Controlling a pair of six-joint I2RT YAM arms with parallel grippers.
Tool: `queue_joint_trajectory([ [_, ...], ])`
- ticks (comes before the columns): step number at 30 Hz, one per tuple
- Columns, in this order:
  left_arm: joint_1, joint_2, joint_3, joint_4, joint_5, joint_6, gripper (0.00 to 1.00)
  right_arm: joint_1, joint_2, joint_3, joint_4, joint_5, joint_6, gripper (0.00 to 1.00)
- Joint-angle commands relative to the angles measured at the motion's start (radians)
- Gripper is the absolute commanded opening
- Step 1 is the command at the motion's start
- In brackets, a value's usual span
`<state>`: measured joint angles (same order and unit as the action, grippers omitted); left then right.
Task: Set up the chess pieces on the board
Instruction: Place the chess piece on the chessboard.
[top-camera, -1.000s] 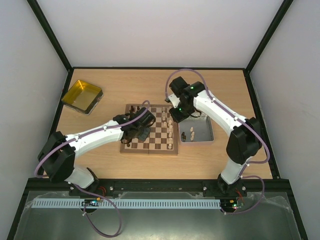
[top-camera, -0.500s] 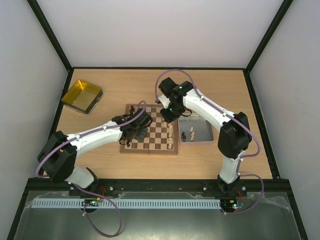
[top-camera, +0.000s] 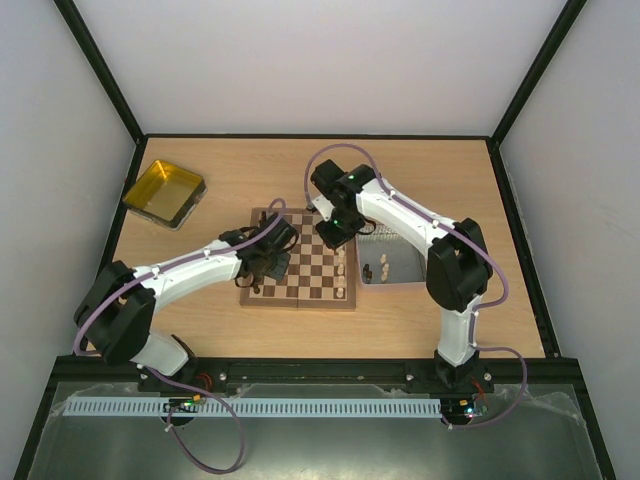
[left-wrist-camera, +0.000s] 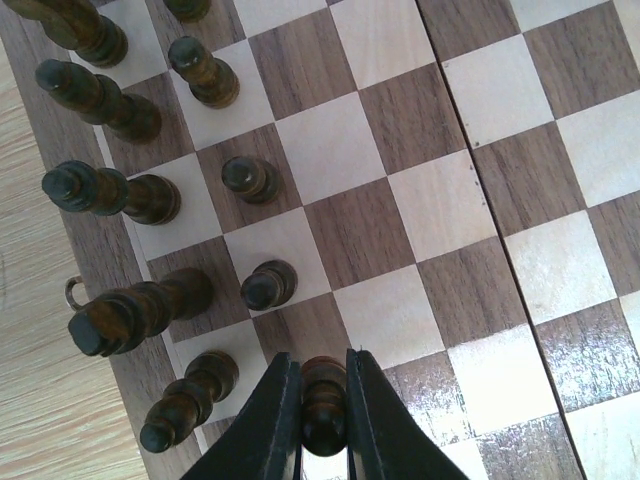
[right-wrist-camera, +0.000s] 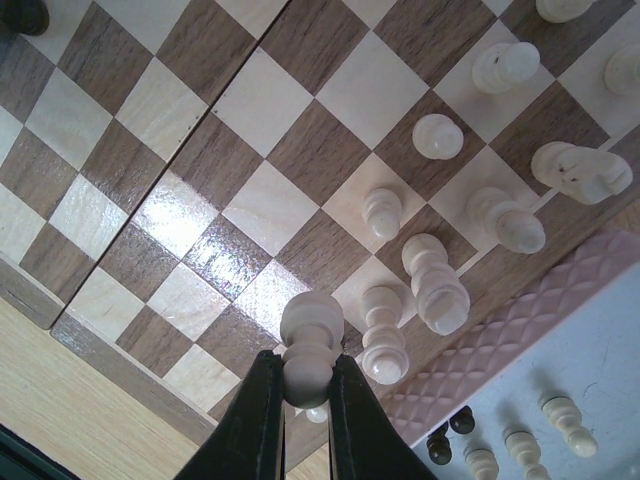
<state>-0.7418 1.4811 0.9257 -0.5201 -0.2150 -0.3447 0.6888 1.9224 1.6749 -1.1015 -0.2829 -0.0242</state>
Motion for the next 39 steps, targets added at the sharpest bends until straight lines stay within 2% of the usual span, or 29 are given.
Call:
queue_joint_trajectory([
  [1,0.017,0.013,-0.017,0.016,0.043,0.008,0.07,0.006,0.015,0.029,-0.019,0.020,0.009,0.02],
  [39,0.041,0.065,-0.008,0.015,0.018,0.023,0.19,0.007,-0.011,0.014,-0.011,0.030,0.014,0.02],
])
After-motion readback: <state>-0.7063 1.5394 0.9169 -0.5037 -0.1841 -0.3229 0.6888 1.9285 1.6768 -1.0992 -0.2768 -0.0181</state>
